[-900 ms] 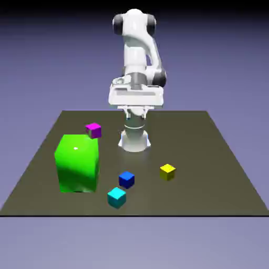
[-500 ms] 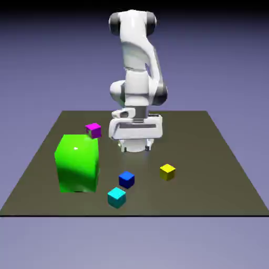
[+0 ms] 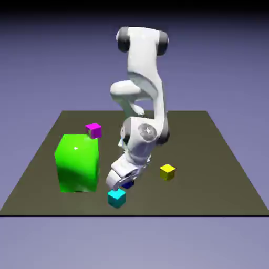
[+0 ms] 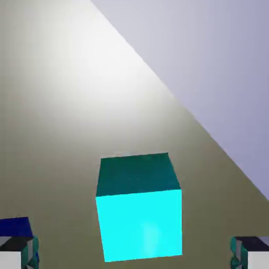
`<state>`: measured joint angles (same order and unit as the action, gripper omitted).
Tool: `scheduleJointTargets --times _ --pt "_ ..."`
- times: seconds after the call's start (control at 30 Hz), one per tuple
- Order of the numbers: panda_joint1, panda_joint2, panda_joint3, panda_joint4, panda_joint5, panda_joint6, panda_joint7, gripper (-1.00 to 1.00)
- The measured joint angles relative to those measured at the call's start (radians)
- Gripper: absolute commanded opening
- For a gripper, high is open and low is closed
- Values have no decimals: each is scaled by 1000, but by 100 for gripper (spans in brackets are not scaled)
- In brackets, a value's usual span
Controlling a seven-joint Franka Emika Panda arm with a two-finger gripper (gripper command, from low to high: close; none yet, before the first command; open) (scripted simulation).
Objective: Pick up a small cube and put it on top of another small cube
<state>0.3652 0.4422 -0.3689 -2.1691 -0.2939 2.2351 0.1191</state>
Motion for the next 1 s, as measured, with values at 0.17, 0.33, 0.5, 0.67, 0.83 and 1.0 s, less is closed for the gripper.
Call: scheduleJointTargets --times 0.17,0.33,0.5,0.67,0.83,1.0 --pt "-40 128 7 -26 0 157 9 -100" --pt "-7 22 1 -4 3 26 0 -100" --pt "-100 -137 94 -113 65 -71 189 -100" --pt "-214 -295 201 -242 135 -152 406 -100" --pt "-257 -294 233 -319 154 -91 480 -100" --pt "-264 -231 230 -362 144 16 485 100"
